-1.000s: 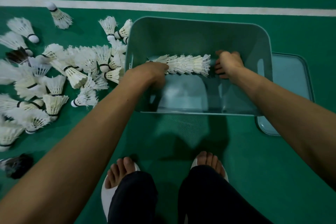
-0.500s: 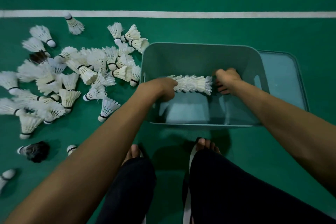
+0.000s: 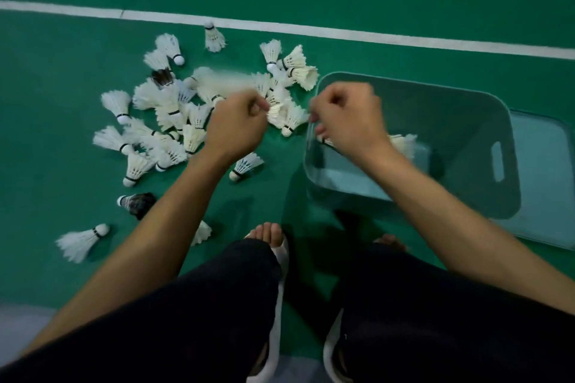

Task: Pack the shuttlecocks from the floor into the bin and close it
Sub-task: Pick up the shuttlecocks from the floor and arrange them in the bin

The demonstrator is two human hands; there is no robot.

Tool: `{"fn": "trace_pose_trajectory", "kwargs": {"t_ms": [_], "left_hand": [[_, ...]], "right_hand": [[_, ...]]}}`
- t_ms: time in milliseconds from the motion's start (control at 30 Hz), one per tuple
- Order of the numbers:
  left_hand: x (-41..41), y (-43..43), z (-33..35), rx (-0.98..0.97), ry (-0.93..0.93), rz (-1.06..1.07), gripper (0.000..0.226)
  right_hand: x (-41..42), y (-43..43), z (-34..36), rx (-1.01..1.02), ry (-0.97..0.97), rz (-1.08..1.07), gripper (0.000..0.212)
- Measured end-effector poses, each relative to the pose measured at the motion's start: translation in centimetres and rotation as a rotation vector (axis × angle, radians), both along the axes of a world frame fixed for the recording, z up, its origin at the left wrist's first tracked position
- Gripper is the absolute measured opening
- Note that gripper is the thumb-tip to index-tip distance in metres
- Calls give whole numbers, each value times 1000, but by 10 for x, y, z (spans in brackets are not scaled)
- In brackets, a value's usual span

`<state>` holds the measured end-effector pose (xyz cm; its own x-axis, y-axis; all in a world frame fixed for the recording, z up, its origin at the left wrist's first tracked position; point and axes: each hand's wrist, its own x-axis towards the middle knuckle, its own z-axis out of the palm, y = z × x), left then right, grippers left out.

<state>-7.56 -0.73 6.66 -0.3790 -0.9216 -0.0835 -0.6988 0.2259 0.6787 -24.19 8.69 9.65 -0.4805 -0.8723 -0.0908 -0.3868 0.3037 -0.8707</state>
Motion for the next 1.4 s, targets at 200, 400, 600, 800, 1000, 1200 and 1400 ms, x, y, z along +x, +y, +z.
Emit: {"fn": "trace_pose_trajectory", "kwargs": {"t_ms": [200, 400, 600, 800, 1000, 1200, 1400], "left_hand": [[127, 30, -85, 434, -633, 457, 63], [146, 60, -136, 368, -518, 426, 68], [109, 19, -124, 154, -355, 161, 74], [52, -29, -122, 197, -354, 138, 60], [17, -36, -102, -62, -226, 229, 48], [-61, -7, -3, -340, 63, 204, 42], [-138, 48, 28, -371, -49, -117, 46]], "right_hand": [[120, -21, -62, 324, 195, 540, 18], [120, -54, -125, 468, 355, 541, 36], [115, -40, -117, 334, 397, 482, 19], [114, -27, -56, -35, 423, 344, 11], [66, -30, -14, -213, 258, 135, 15], [-5, -15, 19, -393, 360, -259, 37], [-95, 29, 11, 2, 486, -453, 23]]}}
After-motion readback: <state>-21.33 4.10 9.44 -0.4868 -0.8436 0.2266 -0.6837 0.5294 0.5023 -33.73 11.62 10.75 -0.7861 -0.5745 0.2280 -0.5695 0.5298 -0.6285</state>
